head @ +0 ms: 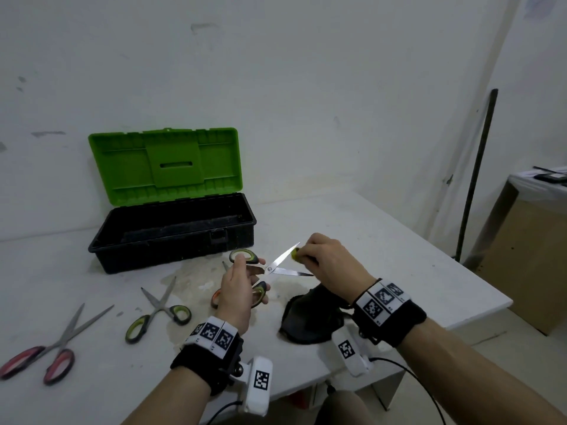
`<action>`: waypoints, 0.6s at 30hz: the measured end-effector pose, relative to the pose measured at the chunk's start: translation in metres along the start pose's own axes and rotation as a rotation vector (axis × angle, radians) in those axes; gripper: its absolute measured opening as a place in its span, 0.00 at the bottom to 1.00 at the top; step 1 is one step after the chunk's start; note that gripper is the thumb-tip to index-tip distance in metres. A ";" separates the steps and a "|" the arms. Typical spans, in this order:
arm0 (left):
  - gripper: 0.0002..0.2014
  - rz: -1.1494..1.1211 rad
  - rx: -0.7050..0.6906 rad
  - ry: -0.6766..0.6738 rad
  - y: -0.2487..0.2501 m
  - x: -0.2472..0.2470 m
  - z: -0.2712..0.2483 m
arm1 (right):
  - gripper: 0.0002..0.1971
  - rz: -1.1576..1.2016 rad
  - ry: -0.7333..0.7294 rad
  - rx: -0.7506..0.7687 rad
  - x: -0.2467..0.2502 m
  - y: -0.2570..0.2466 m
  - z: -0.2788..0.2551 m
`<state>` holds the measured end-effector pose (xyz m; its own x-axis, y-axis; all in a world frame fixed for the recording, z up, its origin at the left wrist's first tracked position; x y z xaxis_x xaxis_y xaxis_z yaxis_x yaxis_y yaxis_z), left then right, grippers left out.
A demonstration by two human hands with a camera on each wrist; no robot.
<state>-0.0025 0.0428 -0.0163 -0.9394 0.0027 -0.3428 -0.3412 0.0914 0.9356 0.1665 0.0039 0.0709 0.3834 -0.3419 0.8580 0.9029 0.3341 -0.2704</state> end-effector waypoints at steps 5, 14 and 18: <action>0.25 -0.075 -0.064 0.056 0.020 0.006 0.003 | 0.12 0.062 0.109 -0.163 0.017 0.053 0.017; 0.24 -0.088 -0.066 0.144 0.016 0.010 0.010 | 0.11 0.081 -0.107 -0.280 -0.049 0.094 0.034; 0.21 -0.079 -0.033 0.184 0.003 0.014 0.013 | 0.21 -0.098 -0.347 -0.283 -0.067 0.087 0.017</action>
<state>-0.0162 0.0561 -0.0196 -0.8990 -0.1852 -0.3968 -0.4121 0.0513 0.9097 0.2157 0.0709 -0.0028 0.2495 -0.0289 0.9679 0.9677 0.0449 -0.2481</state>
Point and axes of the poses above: each hand's wrist, its own z-axis towards the middle knuckle, its own x-axis out of the back of the hand, y = z × x, the point moved 9 cm from there along z, towards the middle knuckle, and after that the axes turned 4 degrees about -z, right-handed, at the moved point
